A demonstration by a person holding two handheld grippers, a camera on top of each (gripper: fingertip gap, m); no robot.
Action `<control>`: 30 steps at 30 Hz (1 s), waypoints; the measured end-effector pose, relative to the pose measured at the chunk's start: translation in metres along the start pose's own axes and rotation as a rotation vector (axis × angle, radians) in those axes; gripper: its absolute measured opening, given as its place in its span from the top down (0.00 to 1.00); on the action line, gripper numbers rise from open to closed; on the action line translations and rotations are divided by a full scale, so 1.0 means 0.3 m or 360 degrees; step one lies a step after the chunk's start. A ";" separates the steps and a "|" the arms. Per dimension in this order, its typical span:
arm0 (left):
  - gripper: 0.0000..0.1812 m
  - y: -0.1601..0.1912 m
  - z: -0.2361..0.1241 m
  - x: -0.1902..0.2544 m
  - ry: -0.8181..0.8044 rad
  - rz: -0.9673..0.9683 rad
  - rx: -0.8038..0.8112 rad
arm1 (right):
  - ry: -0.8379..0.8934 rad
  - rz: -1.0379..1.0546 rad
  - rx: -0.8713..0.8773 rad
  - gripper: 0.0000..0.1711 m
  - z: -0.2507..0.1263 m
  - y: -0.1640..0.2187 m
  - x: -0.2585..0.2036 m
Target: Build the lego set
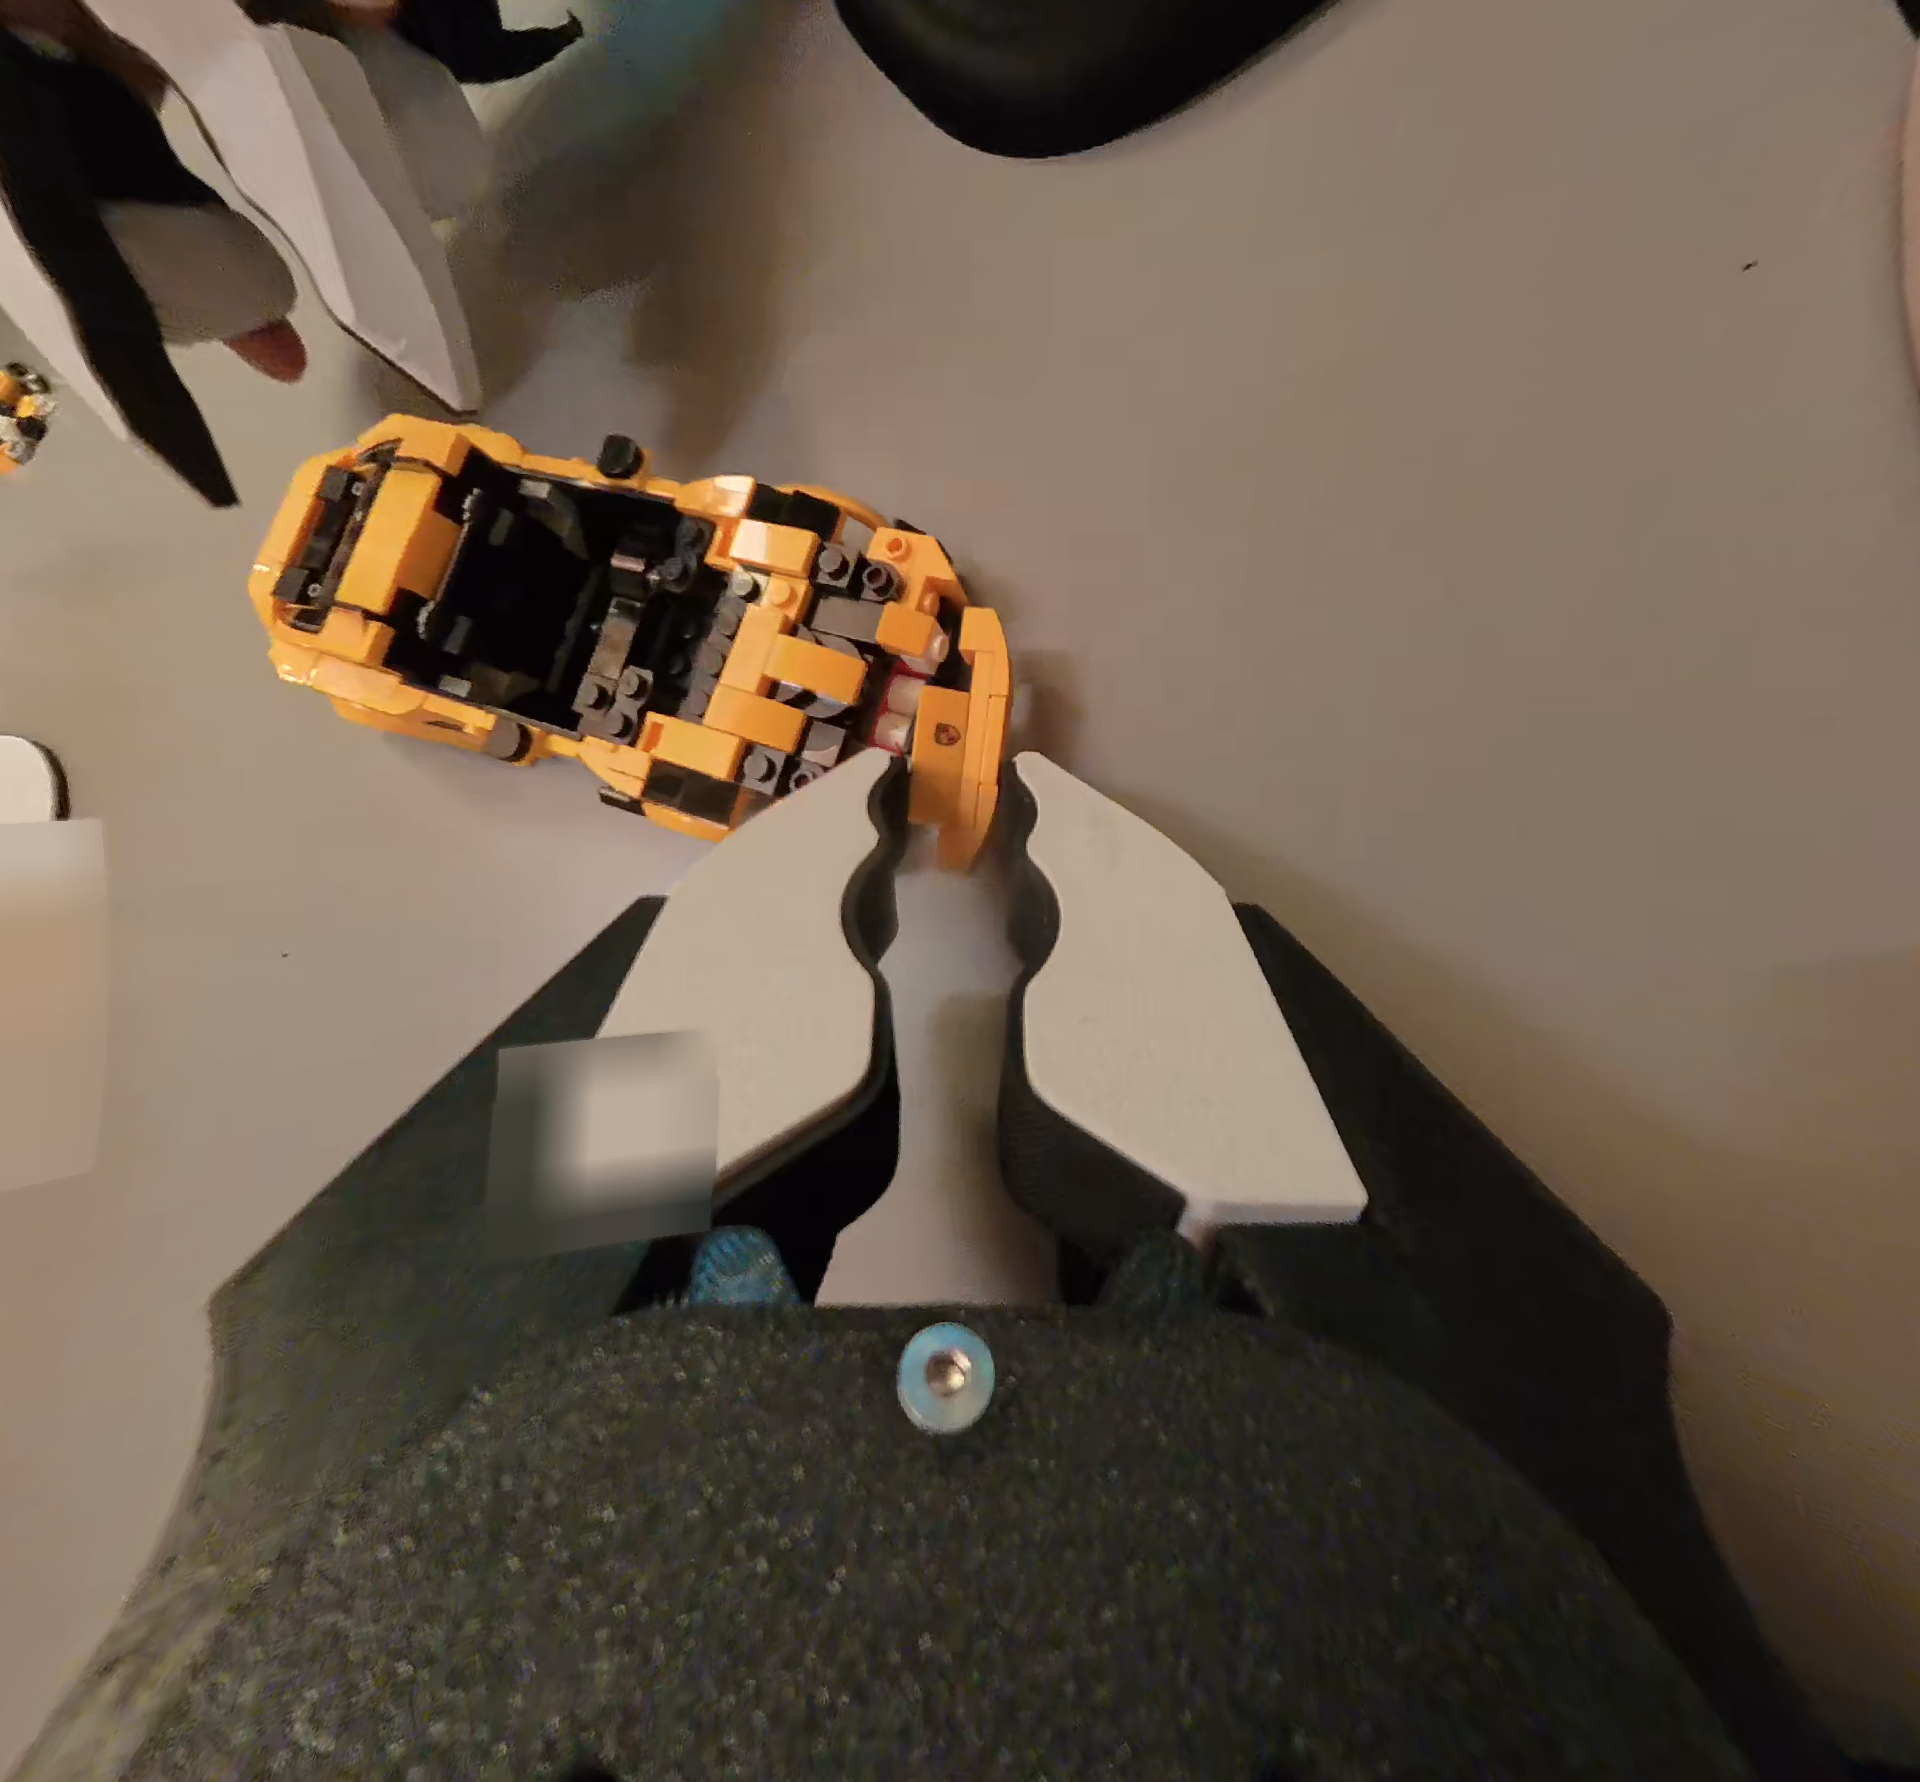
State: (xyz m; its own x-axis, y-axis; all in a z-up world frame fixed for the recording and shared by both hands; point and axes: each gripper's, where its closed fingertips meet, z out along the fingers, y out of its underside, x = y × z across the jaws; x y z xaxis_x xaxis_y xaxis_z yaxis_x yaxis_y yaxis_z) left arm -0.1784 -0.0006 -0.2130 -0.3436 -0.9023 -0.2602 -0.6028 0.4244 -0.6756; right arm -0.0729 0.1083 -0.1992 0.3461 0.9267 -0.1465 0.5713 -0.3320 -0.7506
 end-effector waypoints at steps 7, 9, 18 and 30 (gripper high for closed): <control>0.91 0.007 0.015 -0.013 -0.0060 0.0017 -0.0052 | -0.0196 -0.0035 -0.0094 0.52 0.037 0.019 -0.020; 0.91 0.007 0.016 -0.016 -0.0068 0.0006 -0.0055 | -0.0218 -0.0046 -0.0104 0.52 0.041 0.025 -0.030; 0.90 0.013 0.009 -0.038 -0.0162 -0.0023 -0.0093 | -0.0228 -0.0077 -0.0123 0.55 0.050 0.038 -0.042; 0.90 0.020 0.002 -0.049 -0.0383 0.0249 -0.0143 | -0.0173 -0.0096 -0.0142 0.56 0.046 0.048 -0.032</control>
State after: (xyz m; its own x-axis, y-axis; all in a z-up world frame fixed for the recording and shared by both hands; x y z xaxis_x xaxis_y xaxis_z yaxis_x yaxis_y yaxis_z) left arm -0.1764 0.0152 -0.2137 -0.2634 -0.8129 -0.5194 -0.6211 0.5549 -0.5535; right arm -0.0783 0.0971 -0.2175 0.2292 0.9575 -0.1752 0.6543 -0.2848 -0.7005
